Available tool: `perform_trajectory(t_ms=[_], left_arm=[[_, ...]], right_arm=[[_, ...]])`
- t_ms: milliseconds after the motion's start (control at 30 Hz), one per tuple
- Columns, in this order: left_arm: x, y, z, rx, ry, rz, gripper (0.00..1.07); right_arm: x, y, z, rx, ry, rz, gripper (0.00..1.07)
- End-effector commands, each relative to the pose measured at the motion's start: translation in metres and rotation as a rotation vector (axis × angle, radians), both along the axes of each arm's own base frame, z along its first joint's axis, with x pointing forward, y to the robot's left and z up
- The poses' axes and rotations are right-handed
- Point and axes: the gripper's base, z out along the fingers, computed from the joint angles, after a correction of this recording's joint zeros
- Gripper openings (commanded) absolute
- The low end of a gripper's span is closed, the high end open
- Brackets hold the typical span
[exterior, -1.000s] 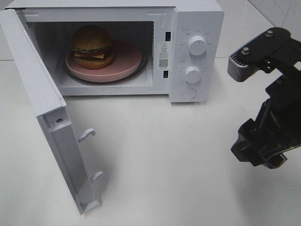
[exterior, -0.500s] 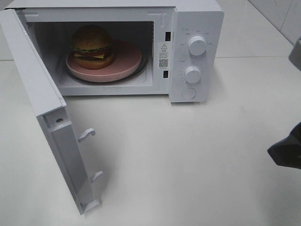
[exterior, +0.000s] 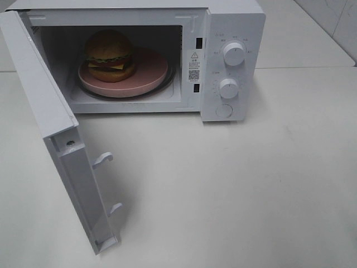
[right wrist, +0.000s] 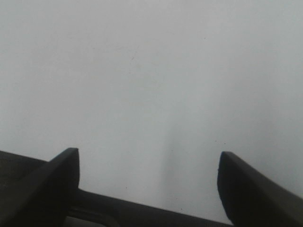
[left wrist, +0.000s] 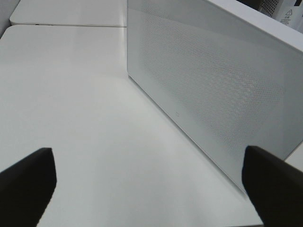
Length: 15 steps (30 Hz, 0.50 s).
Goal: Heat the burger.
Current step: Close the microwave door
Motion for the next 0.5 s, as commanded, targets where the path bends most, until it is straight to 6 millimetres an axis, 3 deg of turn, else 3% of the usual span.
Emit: perform_trajectory(t_ms=[33,500], left_arm=[[0.000,0.000,0.000,-0.002,-0.006,-0.001,1.00],[0.000,0.000,0.000,-0.002,-0.006,-0.001,1.00]], right_arm=[[-0.015,-0.006,-0.002,0.025,-0.064,-0.053,0.76],[-0.069,-0.019,0.003,0.065,-0.348,-0.133,0.76]])
